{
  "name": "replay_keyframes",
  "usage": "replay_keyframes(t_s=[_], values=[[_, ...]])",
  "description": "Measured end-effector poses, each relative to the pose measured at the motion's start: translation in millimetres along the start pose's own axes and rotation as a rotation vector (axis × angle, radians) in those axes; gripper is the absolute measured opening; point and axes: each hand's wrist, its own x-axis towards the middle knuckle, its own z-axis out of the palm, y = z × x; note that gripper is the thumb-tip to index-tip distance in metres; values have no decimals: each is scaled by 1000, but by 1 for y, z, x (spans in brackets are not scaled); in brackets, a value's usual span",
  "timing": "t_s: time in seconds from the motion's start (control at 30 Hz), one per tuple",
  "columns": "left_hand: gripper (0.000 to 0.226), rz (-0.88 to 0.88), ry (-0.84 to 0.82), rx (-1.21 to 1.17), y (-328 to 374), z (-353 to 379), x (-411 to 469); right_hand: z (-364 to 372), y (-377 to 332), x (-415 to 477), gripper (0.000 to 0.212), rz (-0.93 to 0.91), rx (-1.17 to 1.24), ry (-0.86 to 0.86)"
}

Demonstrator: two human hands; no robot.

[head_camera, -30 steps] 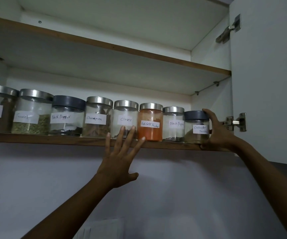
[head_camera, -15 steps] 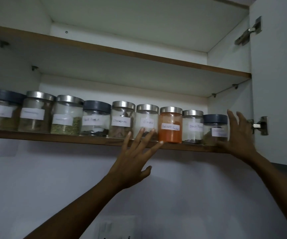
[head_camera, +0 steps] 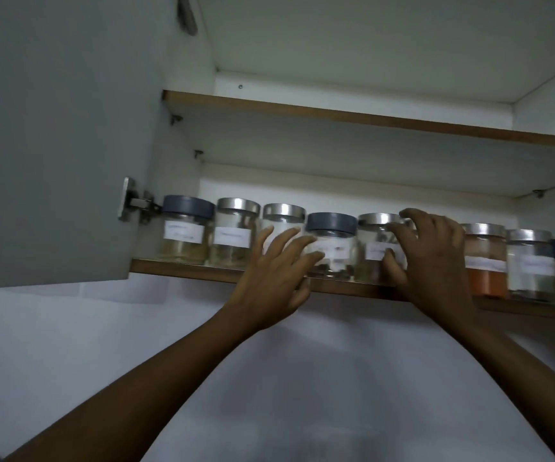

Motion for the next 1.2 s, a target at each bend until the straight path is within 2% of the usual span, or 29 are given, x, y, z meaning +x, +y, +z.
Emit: replay_keyframes(t_s=[0.2,0.27,0.33,0.43,0.63,0.73,0.87,1.07,1.2], values=[[56,-130,4,8,-73,-23,-20,9,-81,31,40,-41,61,-66],[62,-232,20,-10,-98,-34,-15,12,-105,43,46,-86,81,-99],[55,-378,7,-67,-128,-48,0,14,-126,57,51,-138,108,-133],[40,-522,-168,-64,-168,-66,25,15,-152,85,56,-171,178,-228],[30,-476,-602,92,-179,-65,33,22,-172,132,70,-263,49,-621],[31,-448,-649,83,-182,-61,30,32,-177,138,55,-318,33,-732],[30,-532,-759,-55,-195,-64,46,34,-177,148,35,-326,57,-701],[24,-575,-905,-100,-203,-62,72,37,-178,162,23,-347,18,-687],[27,-572,-923,-83,-205,-44,69,54,-184,166,24,-320,-27,-710]])
